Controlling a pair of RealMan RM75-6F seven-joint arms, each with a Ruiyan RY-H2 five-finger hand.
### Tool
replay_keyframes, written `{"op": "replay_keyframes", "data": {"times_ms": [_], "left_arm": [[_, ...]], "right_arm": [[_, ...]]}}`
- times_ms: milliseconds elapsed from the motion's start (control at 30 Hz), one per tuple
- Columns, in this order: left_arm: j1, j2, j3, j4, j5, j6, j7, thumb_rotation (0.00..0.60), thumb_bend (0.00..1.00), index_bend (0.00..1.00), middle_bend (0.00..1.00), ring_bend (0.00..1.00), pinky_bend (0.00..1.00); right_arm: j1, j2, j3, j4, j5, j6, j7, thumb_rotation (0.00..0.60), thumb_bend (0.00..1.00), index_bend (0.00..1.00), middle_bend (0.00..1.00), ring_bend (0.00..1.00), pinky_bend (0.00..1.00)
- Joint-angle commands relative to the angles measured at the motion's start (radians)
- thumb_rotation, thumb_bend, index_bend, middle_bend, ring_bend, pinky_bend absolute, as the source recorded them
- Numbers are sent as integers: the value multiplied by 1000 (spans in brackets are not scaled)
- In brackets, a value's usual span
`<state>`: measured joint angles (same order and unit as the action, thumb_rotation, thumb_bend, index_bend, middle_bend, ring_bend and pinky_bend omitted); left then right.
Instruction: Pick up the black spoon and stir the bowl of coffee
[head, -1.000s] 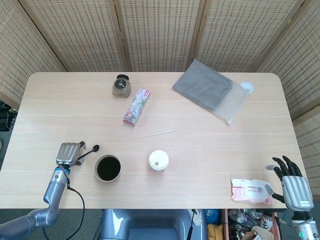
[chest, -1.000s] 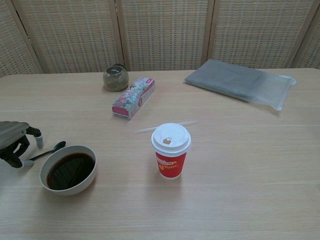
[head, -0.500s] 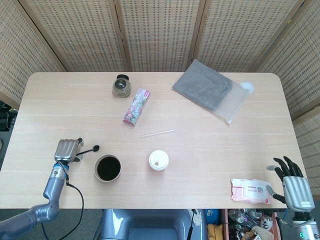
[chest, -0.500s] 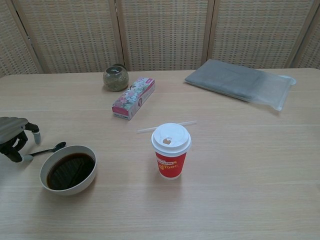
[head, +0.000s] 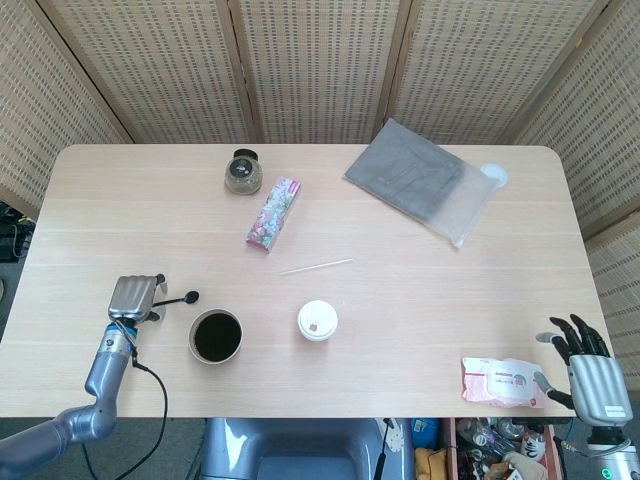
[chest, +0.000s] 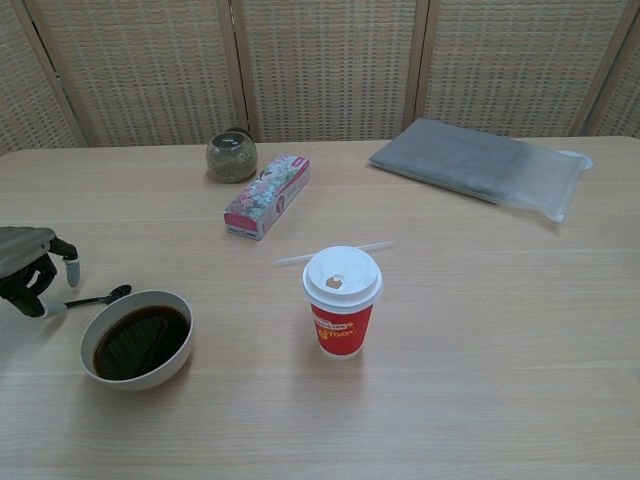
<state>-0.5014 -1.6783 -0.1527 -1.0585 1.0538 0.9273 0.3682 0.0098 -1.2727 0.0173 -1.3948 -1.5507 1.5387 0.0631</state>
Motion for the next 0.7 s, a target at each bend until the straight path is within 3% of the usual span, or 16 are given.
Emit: {"op": "replay_keyframes", "data": {"times_ms": [33, 700], "left_arm": [[3, 2, 2, -2, -8, -3, 3, 600, 310, 522, 790, 732, 698], [-21, -22, -4, 53, -22, -24, 3, 600, 349, 524, 789, 732, 698]], "right_arm": [[0, 1, 0, 0, 0, 1, 0, 600, 383, 368, 270, 108, 192], [1, 4, 3, -12, 7, -12, -17, 600, 383, 368, 270, 108, 192]]}}
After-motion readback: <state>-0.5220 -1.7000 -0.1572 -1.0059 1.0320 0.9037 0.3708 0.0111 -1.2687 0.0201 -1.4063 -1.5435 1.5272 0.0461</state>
